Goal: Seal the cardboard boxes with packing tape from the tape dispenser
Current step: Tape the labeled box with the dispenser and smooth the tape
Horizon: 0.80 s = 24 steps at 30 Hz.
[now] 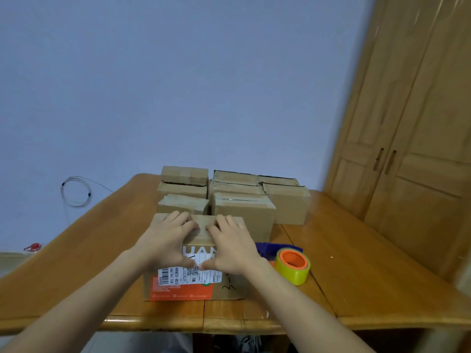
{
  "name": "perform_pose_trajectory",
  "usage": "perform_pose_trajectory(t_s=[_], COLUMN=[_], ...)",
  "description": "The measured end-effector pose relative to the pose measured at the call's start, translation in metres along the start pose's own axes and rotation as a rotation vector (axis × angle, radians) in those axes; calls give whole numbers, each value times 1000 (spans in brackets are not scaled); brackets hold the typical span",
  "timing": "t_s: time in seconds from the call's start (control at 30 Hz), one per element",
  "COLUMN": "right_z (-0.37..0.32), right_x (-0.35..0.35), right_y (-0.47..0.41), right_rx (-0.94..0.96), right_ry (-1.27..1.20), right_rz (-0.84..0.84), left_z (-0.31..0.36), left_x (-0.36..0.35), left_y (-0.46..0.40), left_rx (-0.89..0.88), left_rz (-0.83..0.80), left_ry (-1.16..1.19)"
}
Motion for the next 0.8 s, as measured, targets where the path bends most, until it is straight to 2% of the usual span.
perform_pose_trajectory(t_s=[0.1,0.27,0.4,0.47,0.63,0.8], right_z=[-1,-2,-4,-4,6,27], right_x=[0,1,4,5,10,4], right_y=[1,3,3,2,4,6], right_rx=[16,7,-18,-19,-45,-237], right_ry=[19,11,12,-9,-210,-527], right_rz=[27,70,92,97,107,99], left_z=[2,-4,1,2,-6,-8], left_x=[-1,-6,-11,-18,-35,-37], left_y=[-2,-8,-19,-22,-15,-15], left_rx=[-18,107,128,169,249,261], left_rz=[2,-206,-172,-208,-348,-364], left_ry=[30,263,85,22,81,118])
Point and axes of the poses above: each hand's wrist, its own y-axis away from the middle knuckle, its own x-axis out of the back of the hand, z = x × y, the point moved 8 cm from there along -y, towards the middle knuckle, and after that the axes turned 15 degrees about z, right-handed, at the moved point
